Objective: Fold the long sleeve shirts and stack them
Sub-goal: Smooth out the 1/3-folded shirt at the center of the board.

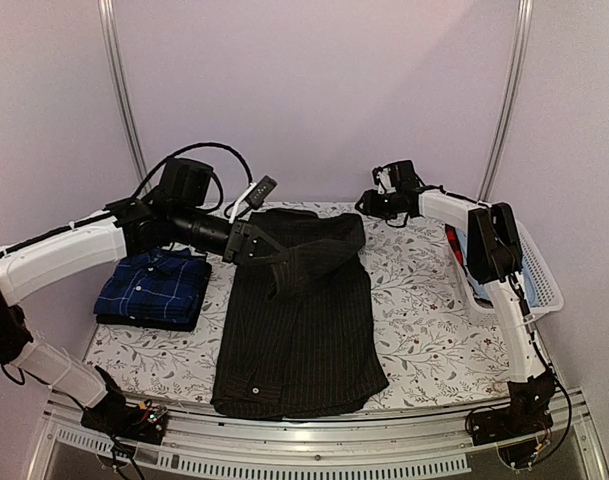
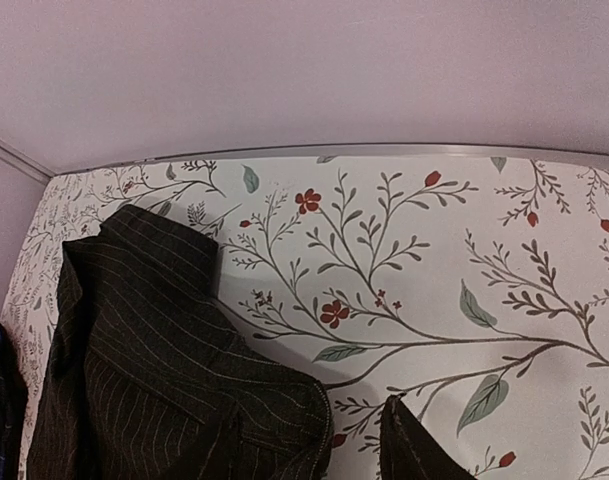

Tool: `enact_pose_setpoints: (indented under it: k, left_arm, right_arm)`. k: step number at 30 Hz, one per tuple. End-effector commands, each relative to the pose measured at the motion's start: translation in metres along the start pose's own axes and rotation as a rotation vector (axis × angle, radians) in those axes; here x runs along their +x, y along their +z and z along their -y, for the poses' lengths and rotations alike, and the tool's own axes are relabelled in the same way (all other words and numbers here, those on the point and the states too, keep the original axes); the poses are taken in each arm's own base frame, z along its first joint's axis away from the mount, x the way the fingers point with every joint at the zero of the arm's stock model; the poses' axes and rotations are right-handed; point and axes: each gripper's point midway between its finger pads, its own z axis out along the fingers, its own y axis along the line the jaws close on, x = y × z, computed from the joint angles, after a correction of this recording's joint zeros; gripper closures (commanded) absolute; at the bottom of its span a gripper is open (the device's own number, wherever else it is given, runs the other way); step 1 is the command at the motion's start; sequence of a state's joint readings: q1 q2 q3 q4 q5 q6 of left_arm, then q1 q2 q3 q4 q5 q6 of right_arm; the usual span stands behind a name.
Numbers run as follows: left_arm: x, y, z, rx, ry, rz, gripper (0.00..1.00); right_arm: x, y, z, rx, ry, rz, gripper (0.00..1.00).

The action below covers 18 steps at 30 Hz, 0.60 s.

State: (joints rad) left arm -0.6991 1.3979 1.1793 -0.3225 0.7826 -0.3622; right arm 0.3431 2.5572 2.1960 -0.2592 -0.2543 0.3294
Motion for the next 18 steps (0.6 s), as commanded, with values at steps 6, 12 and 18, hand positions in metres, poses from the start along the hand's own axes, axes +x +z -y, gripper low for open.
enact_pose_setpoints:
  k: [6, 12, 18]
  left_arm:
    - [0.058, 0.003, -0.053, -0.118, -0.188, -0.091, 1.0]
    - [0.078, 0.014, -0.081, -0.181, -0.273, -0.138, 1.0]
    - [0.067, 0.017, -0.073, -0.135, -0.254, -0.124, 1.0]
  right_arm:
    - [-0.012, -0.035, -0.087, -0.168, -0.055, -0.002, 0.63]
    - [0.004, -0.017, -0.124, -0.27, -0.073, -0.017, 0.65]
    - [0.045, 0.021, -0.104, -0.265, 0.04, -0.095, 0.67]
